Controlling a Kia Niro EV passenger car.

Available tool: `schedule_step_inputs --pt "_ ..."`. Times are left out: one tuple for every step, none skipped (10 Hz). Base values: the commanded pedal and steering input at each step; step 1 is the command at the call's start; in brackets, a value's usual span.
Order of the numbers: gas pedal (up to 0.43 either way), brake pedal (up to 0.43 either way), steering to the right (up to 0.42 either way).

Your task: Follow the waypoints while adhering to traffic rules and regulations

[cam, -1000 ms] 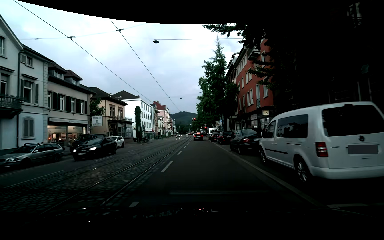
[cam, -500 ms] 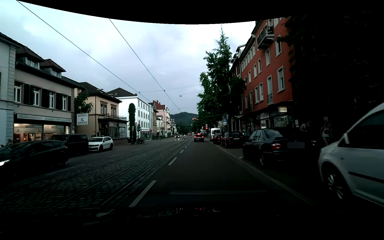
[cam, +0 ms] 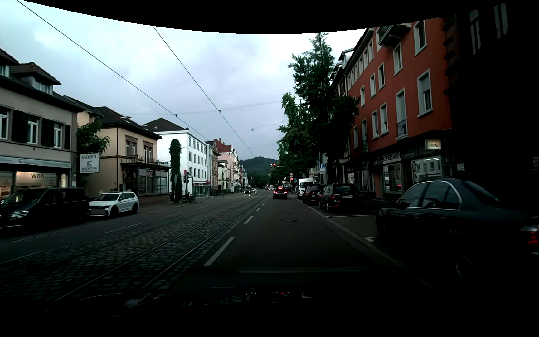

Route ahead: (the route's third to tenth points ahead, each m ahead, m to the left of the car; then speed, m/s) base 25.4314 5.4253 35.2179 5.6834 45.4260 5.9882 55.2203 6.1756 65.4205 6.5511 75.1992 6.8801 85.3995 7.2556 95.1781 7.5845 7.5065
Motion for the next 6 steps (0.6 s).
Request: schedule_step_inputs --pt "0.000 0.104 -0.005" --pt "0.000 0.098 -0.004" --pt "0.000 0.098 -0.005" --pt "0.000 0.091 -0.005" --pt "0.000 0.085 -0.005" --pt "0.000 0.079 -0.005"
